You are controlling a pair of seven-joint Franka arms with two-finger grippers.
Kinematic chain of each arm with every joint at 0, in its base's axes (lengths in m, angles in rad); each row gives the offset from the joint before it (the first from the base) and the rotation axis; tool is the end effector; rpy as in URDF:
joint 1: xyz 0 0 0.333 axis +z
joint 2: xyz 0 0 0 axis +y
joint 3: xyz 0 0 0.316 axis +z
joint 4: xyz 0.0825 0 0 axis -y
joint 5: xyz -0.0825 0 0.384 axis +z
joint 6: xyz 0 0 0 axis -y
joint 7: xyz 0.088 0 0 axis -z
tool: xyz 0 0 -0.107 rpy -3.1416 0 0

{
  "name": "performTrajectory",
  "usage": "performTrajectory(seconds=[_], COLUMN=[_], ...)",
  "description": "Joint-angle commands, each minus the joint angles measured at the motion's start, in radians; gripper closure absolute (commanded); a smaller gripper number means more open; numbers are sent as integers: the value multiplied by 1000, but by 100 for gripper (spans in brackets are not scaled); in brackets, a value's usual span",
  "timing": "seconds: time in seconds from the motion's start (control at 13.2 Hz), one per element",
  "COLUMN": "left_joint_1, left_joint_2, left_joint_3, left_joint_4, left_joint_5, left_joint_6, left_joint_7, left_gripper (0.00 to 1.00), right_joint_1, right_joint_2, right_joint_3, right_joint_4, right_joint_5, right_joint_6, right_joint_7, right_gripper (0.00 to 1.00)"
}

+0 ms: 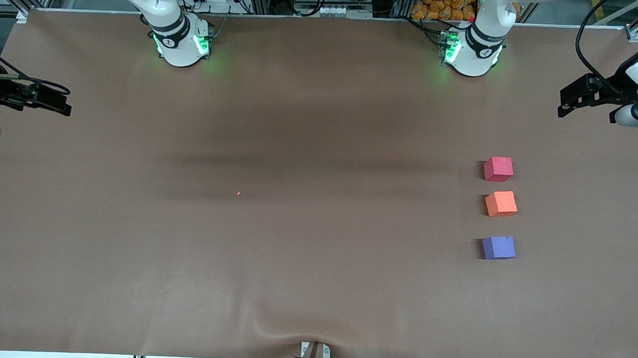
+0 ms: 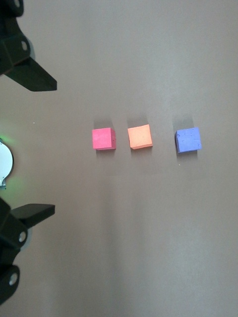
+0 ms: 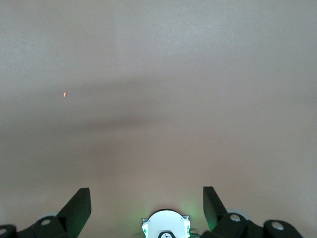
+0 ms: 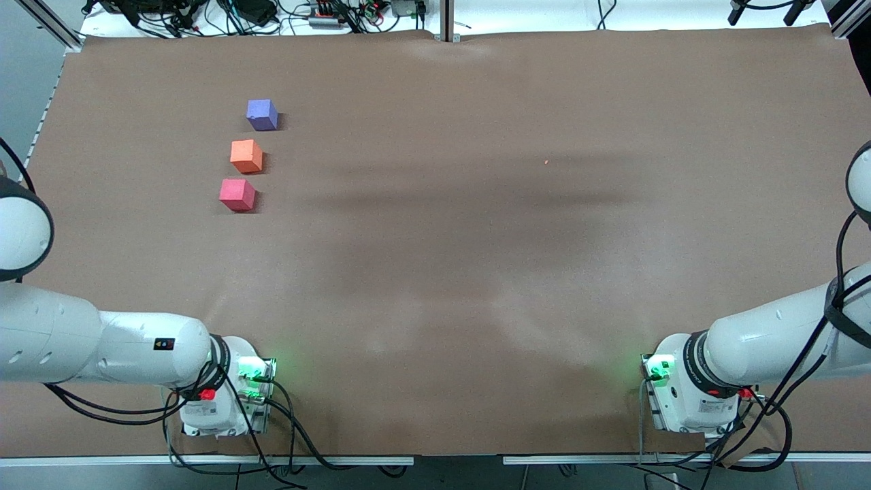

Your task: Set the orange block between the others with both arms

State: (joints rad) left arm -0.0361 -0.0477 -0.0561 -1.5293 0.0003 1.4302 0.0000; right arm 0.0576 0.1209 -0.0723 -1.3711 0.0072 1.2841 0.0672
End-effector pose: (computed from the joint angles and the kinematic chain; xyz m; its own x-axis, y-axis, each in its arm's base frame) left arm 0.5226 -0.0491 0.6575 0.9945 -0.0917 -0.0515 -0.0920 -0.9958 -0.0030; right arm 0.5602 -0.0045 0.6265 0.9753 -0.0807 -0.2055 -0.0793 -0.9967 0.0154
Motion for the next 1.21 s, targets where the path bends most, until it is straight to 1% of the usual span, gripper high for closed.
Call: performTrajectory(seconds=[0.0, 0.15, 0.3, 0.45, 0.61, 1.13], left_joint_1=[15, 15, 19, 19, 19, 16], left_joint_2=[9, 8, 3, 8, 12, 22], left_joint_3=[-18, -22, -24, -22, -22, -22], left_joint_4=[38, 40, 38, 40, 37, 38], left_joint_5=[23, 21, 18, 12, 15, 14], left_joint_6=[-34, -45, -47, -45, -45, -43], left_joint_7=[9, 9, 21, 31, 28, 28], left_gripper=[0, 0, 0, 0, 0, 0], right_joint_1=[-18, -22, -24, -25, -24, -24], right_joint_2=[2, -3, -4, -4, -4, -4], right_joint_3=[16, 9, 6, 6, -3, -6], right_joint_4=[20, 21, 47, 73, 76, 76], right_joint_5=[-1, -1, -3, -7, -7, -9], right_joint_6=[-12, -14, -26, -75, -112, -114], right_joint_7=[14, 9, 8, 5, 3, 3], right_gripper=[0, 0, 0, 0, 0, 0])
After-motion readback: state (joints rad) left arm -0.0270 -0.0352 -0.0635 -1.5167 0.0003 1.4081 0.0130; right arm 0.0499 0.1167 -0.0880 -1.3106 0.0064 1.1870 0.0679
